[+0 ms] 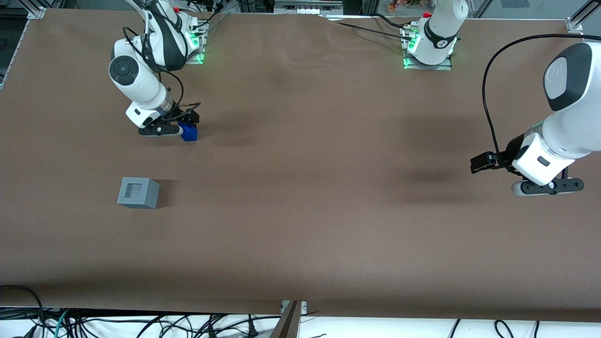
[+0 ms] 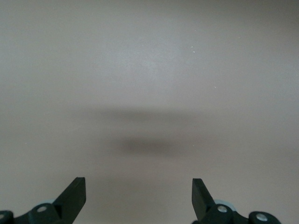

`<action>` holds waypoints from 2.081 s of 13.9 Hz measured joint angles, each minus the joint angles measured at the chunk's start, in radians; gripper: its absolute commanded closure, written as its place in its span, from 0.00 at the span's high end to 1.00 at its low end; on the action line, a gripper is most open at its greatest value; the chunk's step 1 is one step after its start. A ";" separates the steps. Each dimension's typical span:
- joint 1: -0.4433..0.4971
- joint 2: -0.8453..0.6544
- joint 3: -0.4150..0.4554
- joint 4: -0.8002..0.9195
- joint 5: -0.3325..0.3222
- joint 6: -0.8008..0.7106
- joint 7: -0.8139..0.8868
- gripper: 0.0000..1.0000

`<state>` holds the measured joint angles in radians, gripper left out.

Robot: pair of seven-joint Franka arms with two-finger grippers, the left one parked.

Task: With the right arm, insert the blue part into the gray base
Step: 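Move the open right gripper over the blue block and lower it, then close the right gripper on the blue block and lift it, then carry the blue block over the gray base's square hole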

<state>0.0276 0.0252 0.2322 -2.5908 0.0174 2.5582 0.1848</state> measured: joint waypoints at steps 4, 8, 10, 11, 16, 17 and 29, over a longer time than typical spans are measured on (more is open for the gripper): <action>0.000 0.044 0.000 -0.002 0.000 0.048 0.000 0.97; 0.000 0.066 0.000 -0.007 0.000 0.081 -0.001 0.31; 0.000 0.066 0.000 -0.007 0.000 0.081 -0.004 0.13; 0.000 0.065 0.000 -0.007 -0.001 0.082 -0.006 0.12; 0.000 0.027 0.000 0.026 -0.003 -0.036 -0.016 0.10; 0.000 0.005 -0.001 0.052 -0.003 -0.088 -0.017 0.10; -0.047 0.270 -0.157 0.833 -0.078 -0.573 -0.081 0.10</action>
<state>-0.0191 0.2947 0.0756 -1.7582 -0.0606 1.9853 0.1033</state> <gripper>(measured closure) 0.493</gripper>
